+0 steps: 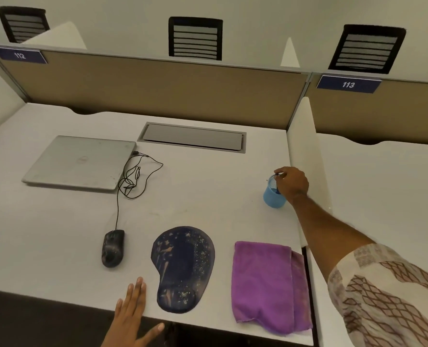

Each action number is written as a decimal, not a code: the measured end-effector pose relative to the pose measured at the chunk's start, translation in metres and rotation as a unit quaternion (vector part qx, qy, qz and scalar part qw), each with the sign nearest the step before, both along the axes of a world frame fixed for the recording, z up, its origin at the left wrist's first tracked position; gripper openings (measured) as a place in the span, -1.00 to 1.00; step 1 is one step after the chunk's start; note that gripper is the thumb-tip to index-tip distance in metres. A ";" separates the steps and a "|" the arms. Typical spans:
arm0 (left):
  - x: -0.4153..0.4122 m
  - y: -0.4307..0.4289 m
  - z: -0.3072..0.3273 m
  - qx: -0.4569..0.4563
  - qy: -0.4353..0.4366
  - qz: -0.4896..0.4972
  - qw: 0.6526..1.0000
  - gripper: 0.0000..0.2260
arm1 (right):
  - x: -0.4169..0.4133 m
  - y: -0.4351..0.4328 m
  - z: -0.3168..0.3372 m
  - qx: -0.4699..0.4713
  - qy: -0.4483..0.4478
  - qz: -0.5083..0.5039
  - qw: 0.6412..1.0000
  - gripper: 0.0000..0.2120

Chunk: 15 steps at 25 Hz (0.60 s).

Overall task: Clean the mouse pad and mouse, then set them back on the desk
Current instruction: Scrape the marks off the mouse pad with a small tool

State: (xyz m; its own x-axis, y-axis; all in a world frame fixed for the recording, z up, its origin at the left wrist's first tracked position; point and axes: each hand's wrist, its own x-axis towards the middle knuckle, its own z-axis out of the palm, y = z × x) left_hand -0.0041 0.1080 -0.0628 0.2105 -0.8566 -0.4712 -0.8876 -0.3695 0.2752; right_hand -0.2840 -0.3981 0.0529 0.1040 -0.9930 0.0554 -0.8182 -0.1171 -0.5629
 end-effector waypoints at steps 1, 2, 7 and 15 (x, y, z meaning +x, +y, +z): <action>-0.003 0.001 0.006 0.000 0.015 0.012 1.000 0.05 | -0.001 0.000 0.001 -0.001 -0.006 0.002 1.000 -0.85; -0.006 0.004 0.011 -0.001 0.022 0.024 0.999 0.08 | -0.002 0.002 0.001 0.004 -0.007 0.006 1.000 -0.86; -0.012 0.008 0.023 -0.038 0.048 0.044 0.997 -0.04 | -0.010 0.012 0.028 -0.032 -0.061 -0.006 0.998 -0.87; -0.017 0.012 0.017 -0.077 0.051 0.062 0.994 -0.21 | 0.063 0.138 0.038 -0.028 -0.217 0.153 0.964 -0.93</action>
